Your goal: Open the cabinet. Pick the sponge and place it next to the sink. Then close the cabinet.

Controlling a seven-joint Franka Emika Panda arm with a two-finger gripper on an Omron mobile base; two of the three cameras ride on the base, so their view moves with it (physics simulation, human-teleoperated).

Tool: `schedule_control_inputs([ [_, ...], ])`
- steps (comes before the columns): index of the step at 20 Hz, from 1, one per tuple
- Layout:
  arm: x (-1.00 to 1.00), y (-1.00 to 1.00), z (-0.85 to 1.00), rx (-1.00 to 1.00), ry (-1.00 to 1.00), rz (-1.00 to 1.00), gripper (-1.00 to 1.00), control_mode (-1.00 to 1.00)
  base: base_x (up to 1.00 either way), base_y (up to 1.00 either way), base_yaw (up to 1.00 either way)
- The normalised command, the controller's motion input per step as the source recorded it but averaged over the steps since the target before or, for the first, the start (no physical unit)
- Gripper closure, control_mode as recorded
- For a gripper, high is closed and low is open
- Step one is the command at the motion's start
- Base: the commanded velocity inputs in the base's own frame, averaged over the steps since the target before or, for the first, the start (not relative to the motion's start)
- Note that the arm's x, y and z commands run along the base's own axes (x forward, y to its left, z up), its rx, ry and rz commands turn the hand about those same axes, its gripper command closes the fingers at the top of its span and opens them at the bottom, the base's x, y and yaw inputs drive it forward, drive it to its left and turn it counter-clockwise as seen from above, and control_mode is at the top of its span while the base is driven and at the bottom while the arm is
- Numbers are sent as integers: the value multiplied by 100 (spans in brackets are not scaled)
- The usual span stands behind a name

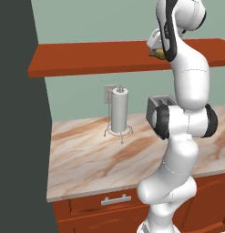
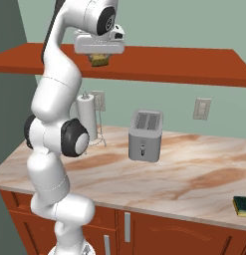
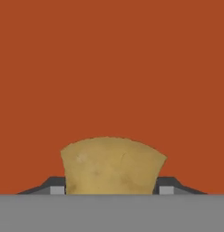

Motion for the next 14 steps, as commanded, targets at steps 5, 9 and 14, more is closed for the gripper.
schedule_control_inputs([
  [5, -53, -5, 0, 0, -12, 0, 100, -100, 0, 0, 0],
  [9, -54, -7, 0, 0, -8, 0, 100, -100, 0, 0, 0],
  [14, -53, -7, 0, 0, -5, 0, 100, -100, 0, 0, 0],
])
